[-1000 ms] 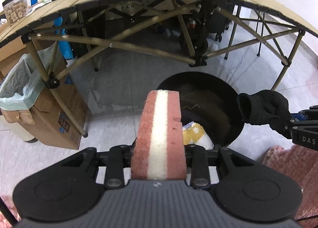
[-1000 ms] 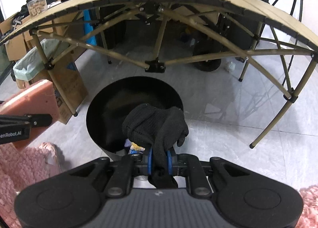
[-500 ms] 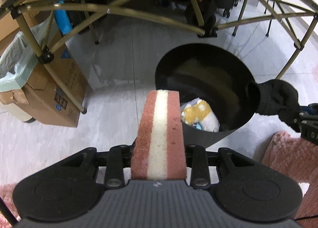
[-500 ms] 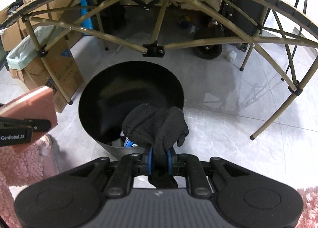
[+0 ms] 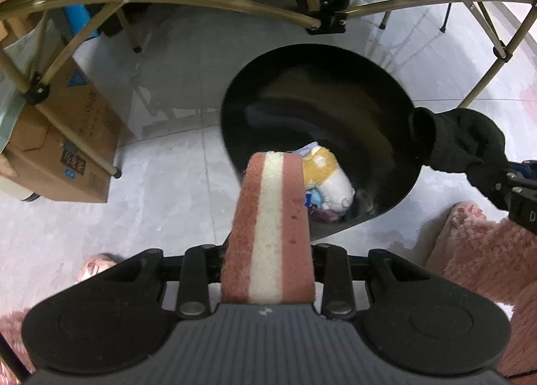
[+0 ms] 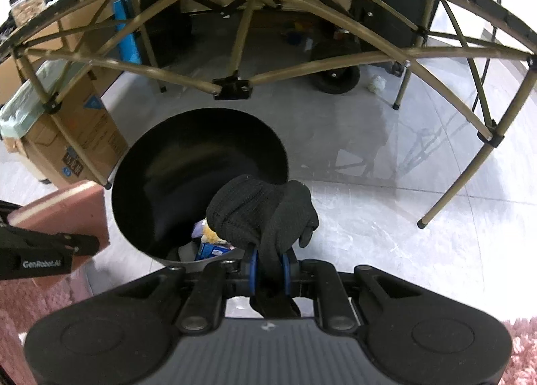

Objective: Collect trash
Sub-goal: 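Open the left gripper to drop the sponge into the bin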

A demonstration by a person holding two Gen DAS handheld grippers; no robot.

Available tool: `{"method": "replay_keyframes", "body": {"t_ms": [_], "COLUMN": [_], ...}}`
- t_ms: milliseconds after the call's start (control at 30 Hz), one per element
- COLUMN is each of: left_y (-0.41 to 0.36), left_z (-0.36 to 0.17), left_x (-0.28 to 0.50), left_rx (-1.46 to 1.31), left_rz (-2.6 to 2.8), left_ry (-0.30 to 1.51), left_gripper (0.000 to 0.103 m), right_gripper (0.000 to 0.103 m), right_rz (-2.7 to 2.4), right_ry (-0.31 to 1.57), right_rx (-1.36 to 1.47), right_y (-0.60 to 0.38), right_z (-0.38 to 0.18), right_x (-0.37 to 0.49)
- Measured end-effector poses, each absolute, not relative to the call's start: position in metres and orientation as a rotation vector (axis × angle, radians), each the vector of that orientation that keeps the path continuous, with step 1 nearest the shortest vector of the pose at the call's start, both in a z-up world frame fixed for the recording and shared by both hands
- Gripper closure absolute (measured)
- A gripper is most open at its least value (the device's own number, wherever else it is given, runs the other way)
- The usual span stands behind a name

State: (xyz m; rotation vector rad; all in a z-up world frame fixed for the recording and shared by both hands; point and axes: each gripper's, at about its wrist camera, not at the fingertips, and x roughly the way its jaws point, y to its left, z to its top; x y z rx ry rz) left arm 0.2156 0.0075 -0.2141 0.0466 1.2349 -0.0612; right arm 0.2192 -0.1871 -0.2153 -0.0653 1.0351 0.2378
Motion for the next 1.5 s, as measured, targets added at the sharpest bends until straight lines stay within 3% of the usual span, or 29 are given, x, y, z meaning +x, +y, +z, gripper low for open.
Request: {"method": "replay_keyframes", "body": {"t_ms": [1167,1233,1300,1367,1500], "left_y": [-0.047,-0.047,-0.047,-0.047,-0.045], "left_z": [-0.231,-0.230,-0.229,-0.228,-0.230], "left_x": [0.292,0.292,0.291,0.292,0.295], "left_rx": [0.026,0.027,0.025,0.027,0.025], "left_rz": [-0.078,-0.078,-0.077,-0.069,-0.061], "left_ry": [1.313,1.308,1.311,1.309,1.341], "left_gripper": [0.071,0.062,0.018,0.002,0.000], "right_gripper": [0.089,0.089,0.089,0.089,0.089], "right_rz": [0.139,0.136,0.132,0.130,0.129], "right_ry": [0.982,0.981,0.981,0.980,0.979], "right_rx": [0.016,0.018,0.021,0.023,0.023], "right_y": [-0.220,-0.220,-0.221,-0.221,-0.221], "right_z": [-0.206,-0.206,-0.206,-0.206,-0.207], "right_x": [0.241,0.241,0.240,0.240,0.240]}}
